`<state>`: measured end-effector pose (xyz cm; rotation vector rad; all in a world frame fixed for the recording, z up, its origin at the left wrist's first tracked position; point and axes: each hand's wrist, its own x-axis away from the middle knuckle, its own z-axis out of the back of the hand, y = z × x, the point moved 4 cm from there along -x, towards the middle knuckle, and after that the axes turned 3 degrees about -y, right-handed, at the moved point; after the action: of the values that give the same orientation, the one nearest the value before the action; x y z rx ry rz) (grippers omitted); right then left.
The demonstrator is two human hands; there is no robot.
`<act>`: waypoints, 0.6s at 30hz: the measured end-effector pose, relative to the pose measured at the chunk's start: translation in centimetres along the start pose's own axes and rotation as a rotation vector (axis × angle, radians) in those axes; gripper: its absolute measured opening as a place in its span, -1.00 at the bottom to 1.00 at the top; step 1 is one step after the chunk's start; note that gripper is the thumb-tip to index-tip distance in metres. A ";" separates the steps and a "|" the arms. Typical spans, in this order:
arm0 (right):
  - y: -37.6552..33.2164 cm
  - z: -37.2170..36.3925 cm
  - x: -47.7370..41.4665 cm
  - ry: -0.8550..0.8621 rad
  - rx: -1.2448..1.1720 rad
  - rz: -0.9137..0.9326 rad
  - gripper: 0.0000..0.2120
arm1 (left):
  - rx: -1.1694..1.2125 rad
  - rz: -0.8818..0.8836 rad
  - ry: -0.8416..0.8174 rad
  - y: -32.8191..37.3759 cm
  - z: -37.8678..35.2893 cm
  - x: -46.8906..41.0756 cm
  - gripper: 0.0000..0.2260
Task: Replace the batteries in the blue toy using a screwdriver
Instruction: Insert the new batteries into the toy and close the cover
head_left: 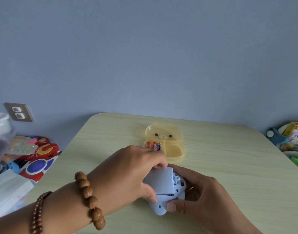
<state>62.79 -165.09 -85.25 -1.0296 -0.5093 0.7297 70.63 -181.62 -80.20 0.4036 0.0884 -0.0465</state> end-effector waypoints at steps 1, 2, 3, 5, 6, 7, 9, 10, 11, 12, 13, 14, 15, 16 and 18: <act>0.0 0.0 0.0 0.001 -0.004 -0.004 -0.27 | -0.015 -0.003 0.003 0.0 0.0 0.0 -0.46; 0.0 0.0 0.0 0.000 -0.009 -0.005 -0.27 | -0.030 -0.004 0.004 0.1 0.1 0.1 -0.47; 0.0 -0.1 0.1 -0.004 -0.009 -0.001 -0.27 | -0.041 -0.005 0.002 0.1 0.1 0.1 -0.48; 0.0 -0.1 0.0 -0.004 0.002 0.009 -0.27 | -0.062 -0.010 -0.003 0.1 0.1 0.2 -0.49; 0.0 -0.1 0.0 -0.002 0.009 0.010 -0.28 | -0.074 -0.012 -0.006 0.2 0.2 0.3 -0.49; 0.0 0.0 -0.1 -0.008 0.017 0.010 -0.29 | -0.086 -0.013 -0.011 0.3 0.2 0.3 -0.49; -0.4 0.0 -0.1 -0.067 0.003 0.023 -0.37 | -0.099 -0.003 -0.021 0.5 0.2 0.2 -0.49; -0.8 0.1 -0.1 -0.109 -0.020 0.038 -0.44 | -0.099 0.001 -0.024 0.6 0.3 0.1 -0.49; -1.2 0.1 -0.1 -0.139 -0.048 0.049 -0.55 | -0.104 0.001 -0.027 0.6 0.3 0.0 -0.48; -1.5 0.1 -0.2 -0.143 -0.083 0.042 -0.64 | -0.113 0.000 -0.034 0.6 0.3 0.0 -0.48; -1.7 0.2 -0.3 -0.126 -0.118 0.024 -0.68 | -0.122 -0.001 -0.040 0.7 0.4 -0.1 -0.48; -1.6 0.3 -0.4 -0.100 -0.142 0.006 -0.69 | -0.126 -0.002 -0.044 0.7 0.4 -0.1 -0.48; -1.6 0.3 -0.5 -0.083 -0.155 0.002 -0.69 | -0.127 -0.003 -0.046 0.7 0.4 -0.2 -0.48; -1.6 0.2 -0.5 -0.072 -0.159 0.004 -0.71 | -0.127 -0.006 -0.048 0.7 0.4 -0.2 -0.48; -1.7 0.1 -0.5 -0.069 -0.160 0.009 -0.78 | -0.129 -0.011 -0.052 0.8 0.4 -0.3 -0.49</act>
<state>62.91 -165.93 -83.72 -1.1593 -0.6311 0.7438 70.39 -181.02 -79.53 0.2724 0.0419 -0.0623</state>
